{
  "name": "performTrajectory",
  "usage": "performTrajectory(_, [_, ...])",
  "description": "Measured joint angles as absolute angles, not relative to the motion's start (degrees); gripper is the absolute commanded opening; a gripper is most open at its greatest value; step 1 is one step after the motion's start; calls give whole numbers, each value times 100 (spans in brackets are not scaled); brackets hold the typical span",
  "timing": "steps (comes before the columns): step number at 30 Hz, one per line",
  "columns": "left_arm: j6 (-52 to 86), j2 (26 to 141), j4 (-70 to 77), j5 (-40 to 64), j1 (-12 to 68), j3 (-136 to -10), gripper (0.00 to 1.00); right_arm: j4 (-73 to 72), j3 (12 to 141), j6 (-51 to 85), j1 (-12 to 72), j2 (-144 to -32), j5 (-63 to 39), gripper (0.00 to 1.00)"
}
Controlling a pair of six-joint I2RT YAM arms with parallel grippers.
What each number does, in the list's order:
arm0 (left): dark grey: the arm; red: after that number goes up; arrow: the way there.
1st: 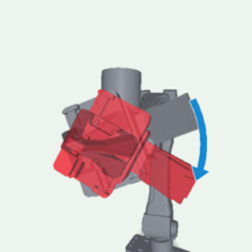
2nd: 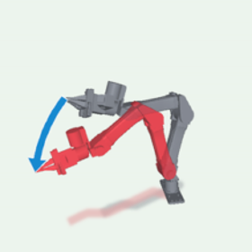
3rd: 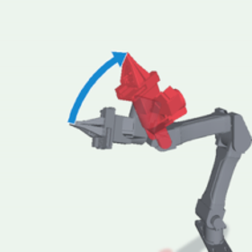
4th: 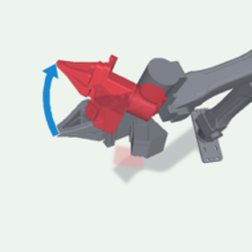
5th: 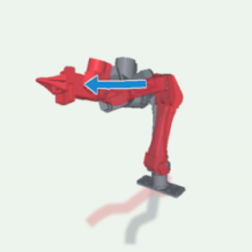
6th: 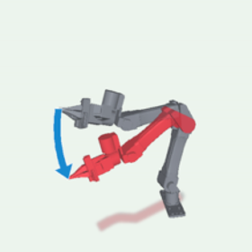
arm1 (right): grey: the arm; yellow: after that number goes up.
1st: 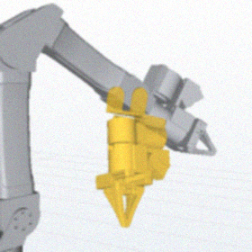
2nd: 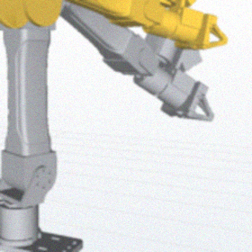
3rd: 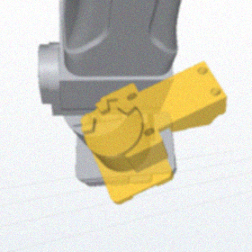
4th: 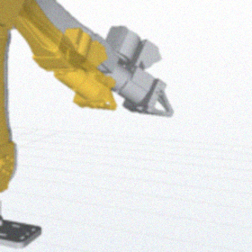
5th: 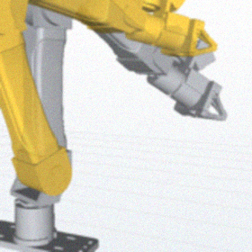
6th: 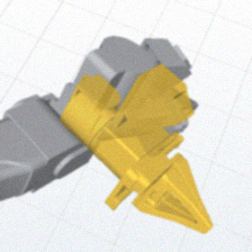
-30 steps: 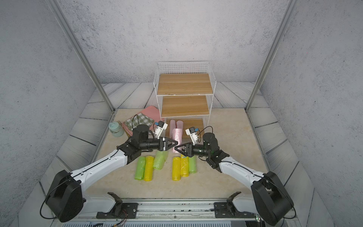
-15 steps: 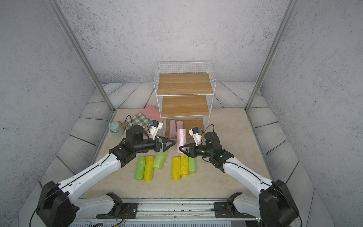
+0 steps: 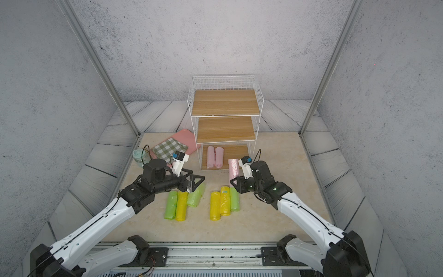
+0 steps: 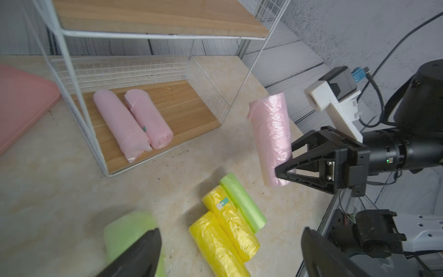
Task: Sort the rolls of trash bags by color and place them on the shelf
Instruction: Place the roll of trash bags on the shelf.
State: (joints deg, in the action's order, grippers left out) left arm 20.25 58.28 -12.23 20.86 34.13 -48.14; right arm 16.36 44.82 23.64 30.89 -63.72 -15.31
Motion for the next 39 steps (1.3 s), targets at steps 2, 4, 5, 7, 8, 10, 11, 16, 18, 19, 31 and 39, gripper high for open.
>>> performTrajectory(2, [1964, 5828, -1363, 1927, 3413, -4812, 97, 1719, 4482, 2368, 3089, -6475, -1310, 0])
performTrajectory(4, [1925, 5828, -1466, 1800, 3413, -4797, 97, 1728, 4475, 2397, 3089, -6567, -1122, 0])
performTrajectory(5, [1907, 5828, -1507, 1741, 3413, -4786, 97, 1706, 4471, 2412, 3089, -6606, -1039, 0])
performTrajectory(7, [1881, 5828, -1575, 1643, 3413, -4772, 97, 1643, 4469, 2493, 3087, -6685, -954, 0])
performTrajectory(8, [1861, 5833, -1619, 1594, 3413, -4772, 97, 1579, 4469, 2536, 3087, -6748, -923, 0])
performTrajectory(10, [1831, 5843, -1671, 1529, 3413, -4772, 97, 1428, 4469, 2639, 3087, -6930, -888, 0])
performTrajectory(11, [1817, 5857, -1693, 1494, 3413, -4772, 97, 1337, 4469, 2694, 3087, -7054, -882, 0])
performTrajectory(16, [1782, 5909, -1752, 1385, 3413, -4770, 97, 928, 4475, 2995, 3059, -7760, -897, 0])
performTrajectory(18, [1774, 5918, -1747, 1323, 3413, -4748, 97, 849, 4539, 3079, 3039, -8007, -899, 0])
performTrajectory(19, [1767, 5927, -1750, 1302, 3413, -4740, 97, 786, 4595, 3131, 3020, -8154, -899, 0])
performTrajectory(31, [1621, 6053, -1809, 956, 3413, -4705, 97, -148, 5481, 3605, 2663, -9489, -1092, 2])
performTrajectory(39, [1520, 6093, -1824, 921, 3413, -4692, 97, -425, 6093, 3835, 2515, -10436, -1350, 6])
